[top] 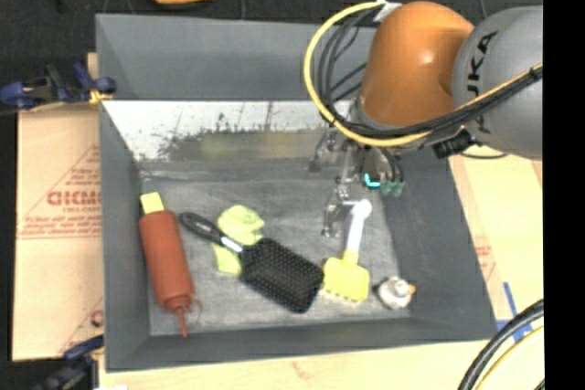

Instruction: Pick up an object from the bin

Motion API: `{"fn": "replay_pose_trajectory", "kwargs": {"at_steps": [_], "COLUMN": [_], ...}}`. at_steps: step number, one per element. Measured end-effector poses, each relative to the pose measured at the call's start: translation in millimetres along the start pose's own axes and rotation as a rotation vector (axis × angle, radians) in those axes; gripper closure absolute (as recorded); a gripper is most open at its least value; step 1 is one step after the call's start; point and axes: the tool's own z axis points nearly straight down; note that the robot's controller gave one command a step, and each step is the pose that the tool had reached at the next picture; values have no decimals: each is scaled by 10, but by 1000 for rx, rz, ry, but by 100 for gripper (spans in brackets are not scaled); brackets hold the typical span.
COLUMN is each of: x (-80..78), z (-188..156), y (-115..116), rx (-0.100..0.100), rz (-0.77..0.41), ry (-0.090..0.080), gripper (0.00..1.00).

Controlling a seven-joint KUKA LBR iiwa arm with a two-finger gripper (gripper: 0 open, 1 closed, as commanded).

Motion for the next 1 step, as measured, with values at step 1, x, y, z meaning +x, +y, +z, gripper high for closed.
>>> {"fn": "replay_pose_trajectory", "kwargs": {"at_steps": [1], "x": [-15], "z": [-46], "y": [0], "rx": [0], "rz": [0], "ry": [-8], "gripper": [0]}}
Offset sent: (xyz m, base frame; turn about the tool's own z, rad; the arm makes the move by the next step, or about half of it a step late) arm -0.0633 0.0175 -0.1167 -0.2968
